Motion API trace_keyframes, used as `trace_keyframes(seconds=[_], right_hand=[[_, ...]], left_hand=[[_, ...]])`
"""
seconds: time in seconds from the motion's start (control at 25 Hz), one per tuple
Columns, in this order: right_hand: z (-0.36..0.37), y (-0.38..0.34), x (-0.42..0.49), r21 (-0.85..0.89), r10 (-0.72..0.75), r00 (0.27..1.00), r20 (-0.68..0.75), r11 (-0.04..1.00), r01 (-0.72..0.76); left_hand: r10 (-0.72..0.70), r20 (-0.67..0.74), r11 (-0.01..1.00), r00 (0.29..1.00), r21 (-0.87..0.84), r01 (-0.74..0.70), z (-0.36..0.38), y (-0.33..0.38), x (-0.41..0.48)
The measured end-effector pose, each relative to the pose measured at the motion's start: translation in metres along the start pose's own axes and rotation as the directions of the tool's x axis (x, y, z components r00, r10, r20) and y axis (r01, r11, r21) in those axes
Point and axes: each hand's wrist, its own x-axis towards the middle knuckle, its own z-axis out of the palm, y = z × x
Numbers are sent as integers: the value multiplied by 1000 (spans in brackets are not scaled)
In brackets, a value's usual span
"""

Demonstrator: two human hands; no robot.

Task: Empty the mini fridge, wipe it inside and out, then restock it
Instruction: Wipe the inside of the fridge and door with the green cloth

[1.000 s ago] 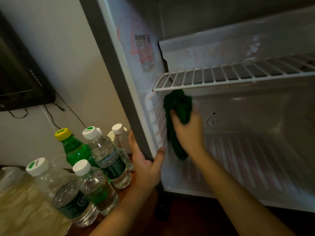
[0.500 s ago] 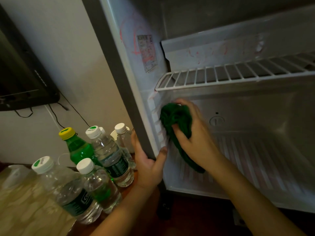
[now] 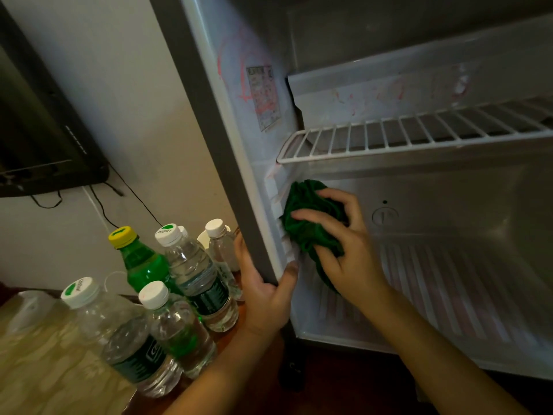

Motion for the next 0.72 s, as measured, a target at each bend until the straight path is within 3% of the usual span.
trace_keyframes(seconds=[0.2,0.32,0.44,0.6,0.72], right_hand=[[12,33,19,-162,-121,990,-67,981,109],[18,56,40,-148,6,990,-139,989,-27],[20,30,24,-79,111,978,-176,989,-127],[17,-20,-17,-36,-51,994,-93,998,47],[21,4,-4,-173,-174,977,-123,973,151]], left_hand=[[5,2,1000,1000,15,-5,-1,-2,0],[3,-1,1000,1000,16,-3,0,0,1],[14,-16,1000,1000,10,-14,1,1,-1],[15,17,1000,1000,-23,-14,0,-7,2],[15,19,1000,1000,12,-15,0,-6,2]])
